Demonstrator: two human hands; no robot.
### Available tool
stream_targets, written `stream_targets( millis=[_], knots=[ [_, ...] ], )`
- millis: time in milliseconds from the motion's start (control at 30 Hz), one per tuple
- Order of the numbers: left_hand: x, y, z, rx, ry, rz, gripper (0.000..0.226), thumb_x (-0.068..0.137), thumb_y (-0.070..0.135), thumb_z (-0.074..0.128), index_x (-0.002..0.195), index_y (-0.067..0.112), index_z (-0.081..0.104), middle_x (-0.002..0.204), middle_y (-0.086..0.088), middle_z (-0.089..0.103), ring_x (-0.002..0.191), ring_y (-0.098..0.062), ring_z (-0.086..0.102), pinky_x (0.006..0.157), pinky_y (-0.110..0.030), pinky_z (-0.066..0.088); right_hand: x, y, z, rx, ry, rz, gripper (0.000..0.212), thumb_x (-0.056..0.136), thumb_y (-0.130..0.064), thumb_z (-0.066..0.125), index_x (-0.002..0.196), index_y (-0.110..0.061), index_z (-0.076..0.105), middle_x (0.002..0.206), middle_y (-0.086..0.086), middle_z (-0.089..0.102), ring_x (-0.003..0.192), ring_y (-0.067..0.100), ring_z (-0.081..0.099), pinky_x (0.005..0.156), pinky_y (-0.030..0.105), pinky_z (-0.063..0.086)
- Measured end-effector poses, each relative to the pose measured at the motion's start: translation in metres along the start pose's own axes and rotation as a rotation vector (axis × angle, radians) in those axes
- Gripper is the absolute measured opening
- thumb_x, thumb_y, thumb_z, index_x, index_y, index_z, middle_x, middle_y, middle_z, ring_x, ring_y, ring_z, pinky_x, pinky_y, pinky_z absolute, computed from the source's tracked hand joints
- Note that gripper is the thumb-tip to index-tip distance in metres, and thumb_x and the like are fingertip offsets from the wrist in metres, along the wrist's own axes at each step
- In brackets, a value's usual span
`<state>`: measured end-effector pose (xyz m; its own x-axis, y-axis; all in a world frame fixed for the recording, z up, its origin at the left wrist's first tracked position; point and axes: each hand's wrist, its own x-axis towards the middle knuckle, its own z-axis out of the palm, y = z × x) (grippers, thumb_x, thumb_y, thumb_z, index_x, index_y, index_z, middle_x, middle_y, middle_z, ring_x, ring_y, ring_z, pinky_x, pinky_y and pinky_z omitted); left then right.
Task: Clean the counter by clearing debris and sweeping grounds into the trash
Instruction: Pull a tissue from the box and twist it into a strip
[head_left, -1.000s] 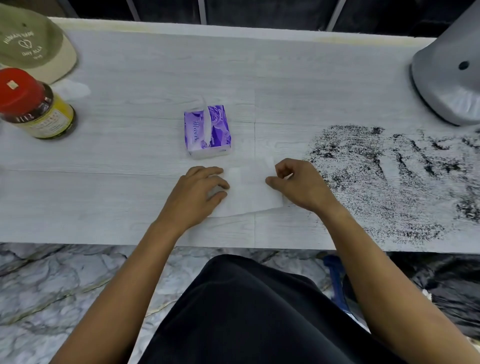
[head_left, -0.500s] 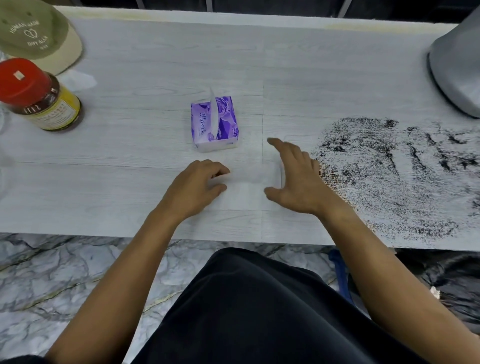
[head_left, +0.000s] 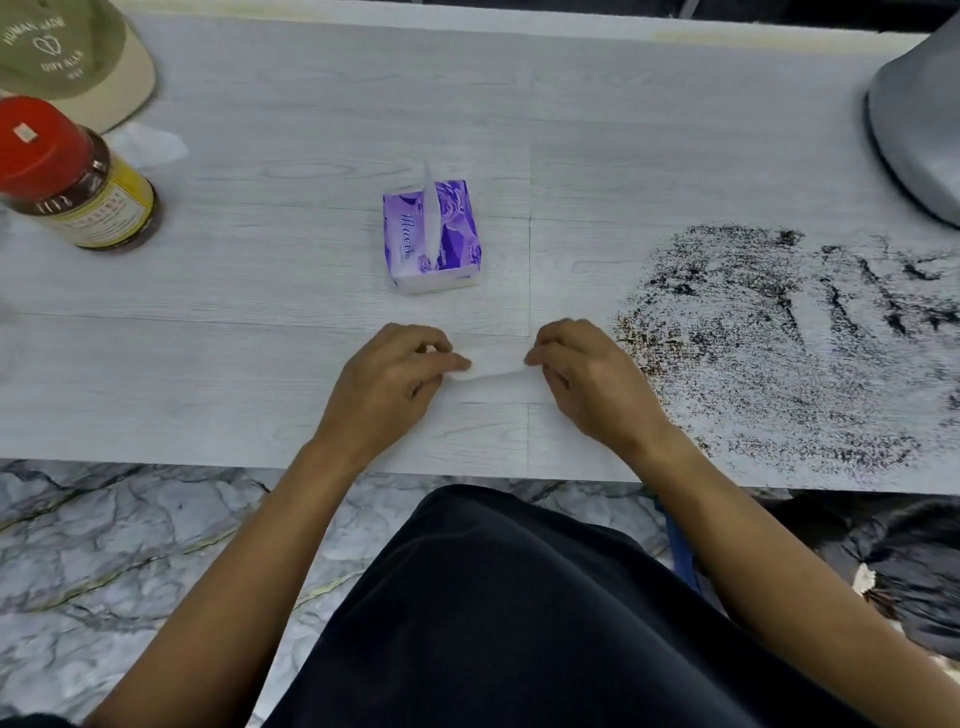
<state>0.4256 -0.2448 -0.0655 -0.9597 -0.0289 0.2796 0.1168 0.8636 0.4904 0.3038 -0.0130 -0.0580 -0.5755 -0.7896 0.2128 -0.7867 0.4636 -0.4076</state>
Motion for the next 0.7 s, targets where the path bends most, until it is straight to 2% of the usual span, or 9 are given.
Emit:
stream_targets(
  millis=[133,233,333,467,600,700],
  knots=[
    [-0.014,0.003,0.009,0.010,-0.066,-0.053,0.027,0.086,0.026,0.063,0.110,0.023,0.076,0.114,0.005,0.067,0.104,-0.020,0.058,0.081,-0.040,0.048,-0.014,-0.004,0.006,-0.036,-0.061,0.060,0.022,0.083,-0.008,0.064,0.102,-0.008,0.076,0.104,0.005,0.068,0.092,0.026,0.059,0.078,0.041,0.049],
    [-0.006,0.010,0.007,-0.031,-0.068,-0.164,0.022,0.094,0.037,0.061,0.105,0.026,0.077,0.108,0.011,0.066,0.101,-0.015,0.054,0.082,-0.036,0.049,-0.008,-0.010,-0.001,-0.016,-0.081,0.091,0.017,0.087,-0.017,0.063,0.097,-0.011,0.076,0.096,0.002,0.068,0.096,0.025,0.057,0.081,0.038,0.047],
    [0.006,0.009,0.004,-0.060,-0.149,-0.242,0.020,0.094,0.032,0.063,0.111,0.029,0.073,0.111,0.013,0.062,0.102,-0.011,0.050,0.084,-0.030,0.049,0.002,-0.011,-0.003,0.010,-0.132,0.132,0.023,0.092,-0.012,0.062,0.113,-0.012,0.071,0.097,0.004,0.068,0.094,0.027,0.058,0.082,0.041,0.049],
    [0.014,0.002,-0.002,-0.127,-0.243,-0.276,0.033,0.094,0.027,0.062,0.126,0.032,0.062,0.115,0.012,0.056,0.103,-0.007,0.051,0.087,-0.024,0.045,0.010,-0.008,-0.005,0.037,-0.178,0.183,0.041,0.093,-0.011,0.062,0.134,-0.015,0.058,0.114,0.005,0.059,0.098,0.027,0.057,0.086,0.040,0.050],
    [0.011,0.003,-0.004,-0.104,-0.206,-0.288,0.017,0.090,0.028,0.066,0.107,0.029,0.070,0.109,0.013,0.051,0.102,-0.006,0.047,0.083,-0.022,0.042,0.017,-0.009,-0.005,-0.076,-0.234,0.117,0.026,0.093,-0.011,0.060,0.116,-0.017,0.069,0.105,0.002,0.066,0.098,0.027,0.058,0.090,0.039,0.041],
    [0.007,0.007,-0.003,-0.089,-0.159,-0.273,0.014,0.090,0.025,0.065,0.104,0.027,0.066,0.106,0.013,0.056,0.100,-0.006,0.047,0.082,-0.023,0.044,0.015,-0.009,-0.003,-0.082,-0.168,0.076,0.021,0.089,-0.004,0.062,0.103,-0.015,0.073,0.097,0.001,0.066,0.089,0.025,0.058,0.081,0.038,0.042]
  ],
)
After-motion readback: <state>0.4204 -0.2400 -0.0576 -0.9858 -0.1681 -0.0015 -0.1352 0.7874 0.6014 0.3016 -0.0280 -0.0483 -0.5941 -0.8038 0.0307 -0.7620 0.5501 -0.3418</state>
